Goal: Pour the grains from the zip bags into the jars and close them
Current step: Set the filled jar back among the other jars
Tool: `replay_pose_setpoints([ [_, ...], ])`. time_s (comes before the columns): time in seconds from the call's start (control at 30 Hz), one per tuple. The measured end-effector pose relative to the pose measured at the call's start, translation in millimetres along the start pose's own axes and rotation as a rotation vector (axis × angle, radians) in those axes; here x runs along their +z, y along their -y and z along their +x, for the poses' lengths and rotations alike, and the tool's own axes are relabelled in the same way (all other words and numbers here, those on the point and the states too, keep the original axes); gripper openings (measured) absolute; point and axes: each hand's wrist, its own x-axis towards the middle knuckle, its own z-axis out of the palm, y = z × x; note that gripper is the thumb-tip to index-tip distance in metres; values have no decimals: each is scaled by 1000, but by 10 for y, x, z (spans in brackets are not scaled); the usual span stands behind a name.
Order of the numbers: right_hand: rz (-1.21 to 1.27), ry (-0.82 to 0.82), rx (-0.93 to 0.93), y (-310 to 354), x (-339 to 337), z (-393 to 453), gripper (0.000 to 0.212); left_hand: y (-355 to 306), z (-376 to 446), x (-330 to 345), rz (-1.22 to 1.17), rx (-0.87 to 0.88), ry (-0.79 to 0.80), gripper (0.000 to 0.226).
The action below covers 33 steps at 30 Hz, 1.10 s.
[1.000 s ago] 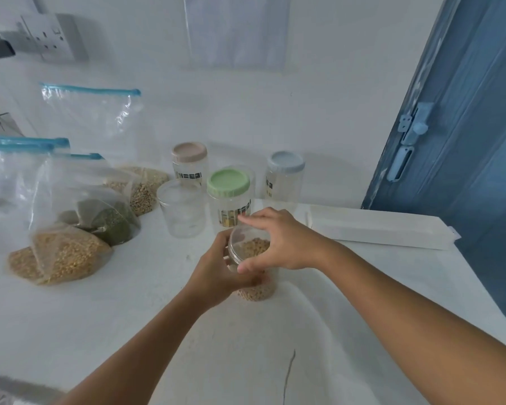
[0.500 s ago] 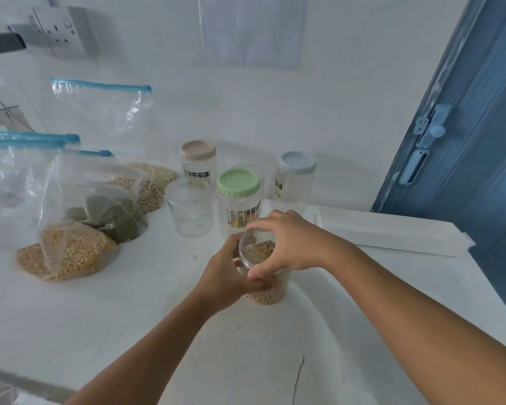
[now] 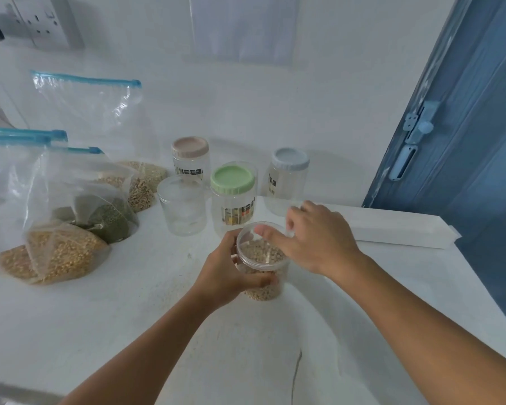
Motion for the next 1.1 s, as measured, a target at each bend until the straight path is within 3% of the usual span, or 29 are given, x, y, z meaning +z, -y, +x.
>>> replay_pose_setpoints([
  [0.1,336,383,-40,9,32,-4,100,-40,13,5,-9,5,15,97],
  [0.17,435,501,-51,25,51,-42,106,-52,22,8,-14,11,19,98],
  [0.33,212,187,75,191,199,-117,114,-75,-11,73,-11,38,-22,93],
  [0.47,274,288,107,130,191,-89,121,-38,9,39,-45,26,11,94],
  [0.67,241,144,141,164,276,-99,117,-33,10,113,-90,33,-19,91],
  [0.9,257,40,68,15,358,-120,87,72,147,-45,48,24,51,106],
  [0.97,265,54,91,-72,350,-16,80,164,118,-212,134,14,-24,98],
  [1.1,156,40,157,-245,390,222,72,200,149,-490,177,80,-278,61],
])
